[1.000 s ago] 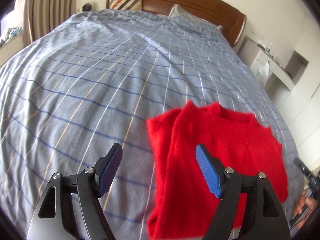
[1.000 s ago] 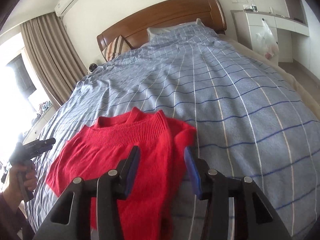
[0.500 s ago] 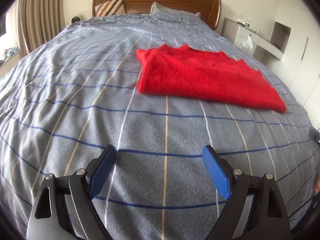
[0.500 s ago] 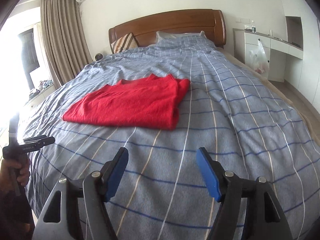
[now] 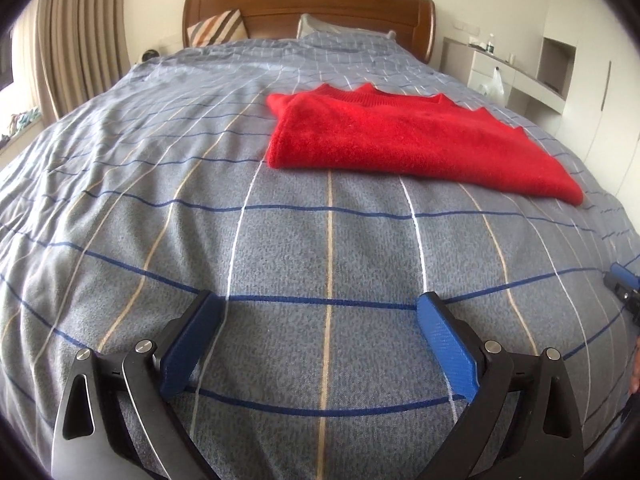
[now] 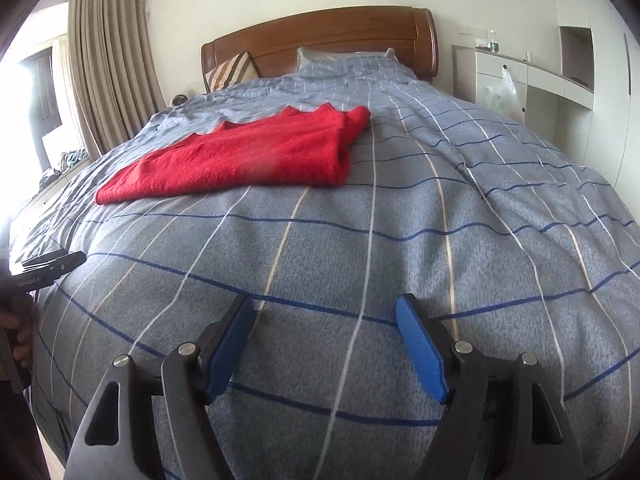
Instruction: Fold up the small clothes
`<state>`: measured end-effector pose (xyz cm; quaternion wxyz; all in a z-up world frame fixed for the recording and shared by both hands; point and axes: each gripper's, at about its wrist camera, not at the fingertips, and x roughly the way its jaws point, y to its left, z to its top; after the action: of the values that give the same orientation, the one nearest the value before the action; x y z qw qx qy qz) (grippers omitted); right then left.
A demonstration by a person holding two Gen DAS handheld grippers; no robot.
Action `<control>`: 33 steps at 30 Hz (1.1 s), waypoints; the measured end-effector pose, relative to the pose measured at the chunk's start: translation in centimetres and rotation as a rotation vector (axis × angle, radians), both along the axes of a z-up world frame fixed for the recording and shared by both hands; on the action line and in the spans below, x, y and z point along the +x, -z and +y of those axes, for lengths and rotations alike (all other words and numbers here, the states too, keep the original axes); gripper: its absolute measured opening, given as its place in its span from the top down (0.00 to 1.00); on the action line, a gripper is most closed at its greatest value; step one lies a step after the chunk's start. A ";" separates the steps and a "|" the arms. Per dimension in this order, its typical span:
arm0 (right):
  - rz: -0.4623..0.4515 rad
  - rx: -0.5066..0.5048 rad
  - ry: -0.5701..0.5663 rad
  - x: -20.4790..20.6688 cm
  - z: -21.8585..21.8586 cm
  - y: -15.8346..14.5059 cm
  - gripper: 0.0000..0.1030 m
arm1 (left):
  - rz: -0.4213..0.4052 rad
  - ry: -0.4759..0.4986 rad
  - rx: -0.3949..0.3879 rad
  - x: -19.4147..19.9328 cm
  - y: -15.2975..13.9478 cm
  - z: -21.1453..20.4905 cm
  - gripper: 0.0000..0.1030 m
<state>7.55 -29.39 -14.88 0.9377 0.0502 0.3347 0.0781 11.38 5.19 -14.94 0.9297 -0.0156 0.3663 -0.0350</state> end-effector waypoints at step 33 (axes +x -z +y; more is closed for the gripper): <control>-0.015 0.001 0.002 -0.3 0.3 0.2 0.28 | -0.039 -0.010 0.026 -0.8 0.2 -0.7 0.03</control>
<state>7.24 -29.13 -15.13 0.9402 0.0502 0.3278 0.0779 10.59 4.53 -15.10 0.9369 -0.0044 0.3485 -0.0260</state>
